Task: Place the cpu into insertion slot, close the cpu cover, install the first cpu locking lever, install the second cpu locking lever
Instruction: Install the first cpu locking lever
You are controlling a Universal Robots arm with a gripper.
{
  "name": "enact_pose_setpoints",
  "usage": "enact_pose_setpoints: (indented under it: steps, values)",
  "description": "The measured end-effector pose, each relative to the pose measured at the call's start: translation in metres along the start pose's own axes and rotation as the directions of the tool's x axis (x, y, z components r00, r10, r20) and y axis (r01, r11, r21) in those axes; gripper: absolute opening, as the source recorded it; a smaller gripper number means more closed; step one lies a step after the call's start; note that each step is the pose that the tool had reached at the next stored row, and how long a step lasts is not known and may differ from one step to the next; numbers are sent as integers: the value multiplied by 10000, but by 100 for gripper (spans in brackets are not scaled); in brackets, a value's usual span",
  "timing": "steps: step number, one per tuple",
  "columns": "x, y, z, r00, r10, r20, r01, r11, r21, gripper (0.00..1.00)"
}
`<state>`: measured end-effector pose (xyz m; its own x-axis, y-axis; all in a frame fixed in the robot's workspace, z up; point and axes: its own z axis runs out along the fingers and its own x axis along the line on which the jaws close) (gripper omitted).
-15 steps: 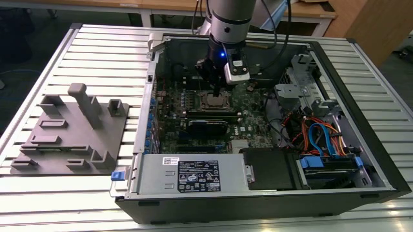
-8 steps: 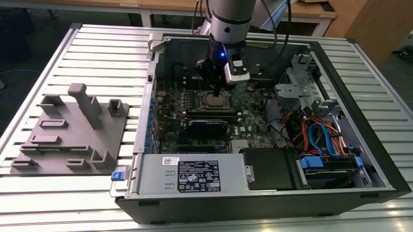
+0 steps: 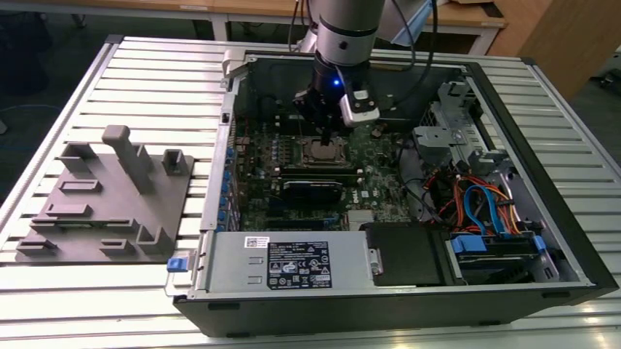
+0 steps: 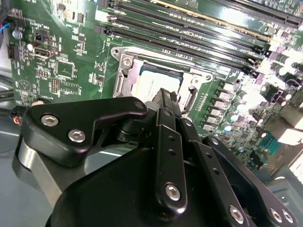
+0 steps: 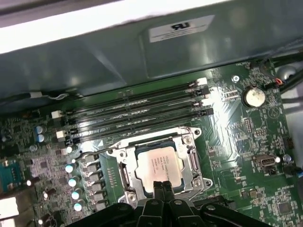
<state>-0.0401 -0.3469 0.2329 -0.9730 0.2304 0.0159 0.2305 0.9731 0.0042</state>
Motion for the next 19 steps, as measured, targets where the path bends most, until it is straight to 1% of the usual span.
enact_pose_setpoints:
  steps: [3,6,8,10,11,13,19]
  values:
    - [0,0,0,9995,-322,-2,322,9995,4,10]
    - [1,0,0,9979,-654,-3,654,9979,10,10]
    - [1,0,0,9955,-946,-5,946,9955,15,10]
    - [1,0,0,9924,-1227,-6,1227,9924,19,10]
    - [1,0,0,9913,-1316,-7,1316,9913,20,10]
    - [1,0,0,9906,-1370,-7,1370,9906,22,10]
    - [1,0,0,9905,-1378,-7,1378,9905,21,10]
